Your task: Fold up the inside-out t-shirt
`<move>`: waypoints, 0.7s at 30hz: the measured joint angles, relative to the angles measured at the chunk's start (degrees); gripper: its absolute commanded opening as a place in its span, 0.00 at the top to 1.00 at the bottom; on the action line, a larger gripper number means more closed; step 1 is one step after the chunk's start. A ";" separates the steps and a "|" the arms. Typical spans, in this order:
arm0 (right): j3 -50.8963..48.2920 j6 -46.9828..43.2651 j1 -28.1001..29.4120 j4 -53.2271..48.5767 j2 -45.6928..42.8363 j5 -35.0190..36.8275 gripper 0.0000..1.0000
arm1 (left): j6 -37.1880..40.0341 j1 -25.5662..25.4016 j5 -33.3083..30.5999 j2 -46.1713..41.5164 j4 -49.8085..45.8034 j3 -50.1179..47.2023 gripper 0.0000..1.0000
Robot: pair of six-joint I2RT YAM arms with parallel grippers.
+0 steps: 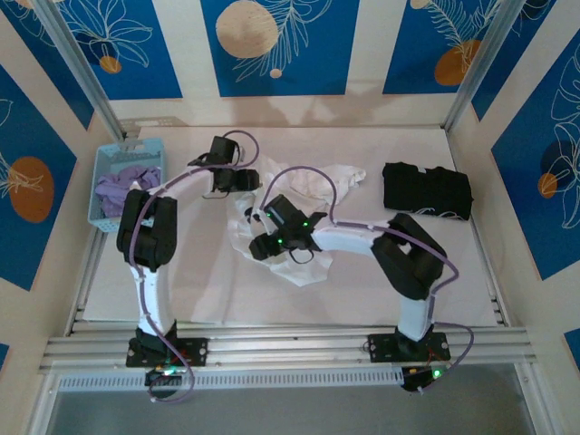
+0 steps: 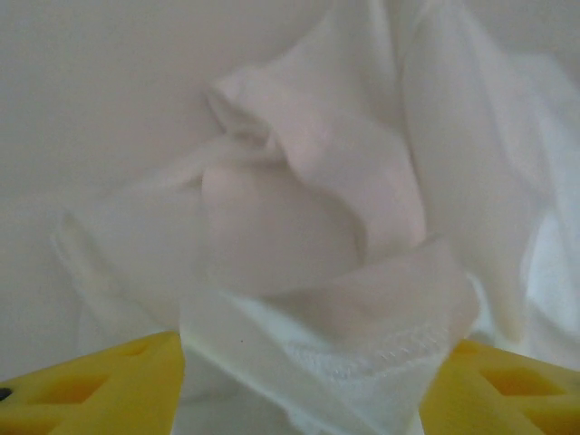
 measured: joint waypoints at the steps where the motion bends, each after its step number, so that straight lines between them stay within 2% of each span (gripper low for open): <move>1: 1.18 0.37 0.00 0.68 1.95 0.31 0.65 | 0.15 0.20 0.20 0.98 0.04 1.42 0.52; 4: 2.43 1.20 -0.15 0.98 4.50 1.75 0.90 | 0.63 0.81 1.09 3.72 -0.09 4.63 0.79; 6: 2.38 1.14 -0.59 0.17 4.09 2.71 1.00 | 0.81 1.27 2.08 5.29 -0.50 6.36 0.97; 7: 2.25 0.83 -0.94 -0.33 3.08 3.10 1.00 | 0.94 1.51 2.56 5.64 -0.76 6.82 1.00; 10: 0.68 -1.07 -3.17 -3.69 -4.44 4.00 1.00 | 0.85 2.45 4.07 4.79 -2.03 7.02 1.00; 14: 1.07 -4.92 -9.20 -9.40 -21.62 4.85 1.00 | 0.50 4.61 5.68 -2.69 -3.63 6.01 1.00; 17: 5.42 -7.52 -16.04 -13.53 -33.38 3.93 1.00 | -1.01 6.78 6.27 -15.67 -3.19 3.74 1.00; 21: 13.79 -9.90 -26.56 -16.13 -43.01 1.99 1.00 | -3.19 8.20 5.05 -35.65 -0.11 3.13 1.00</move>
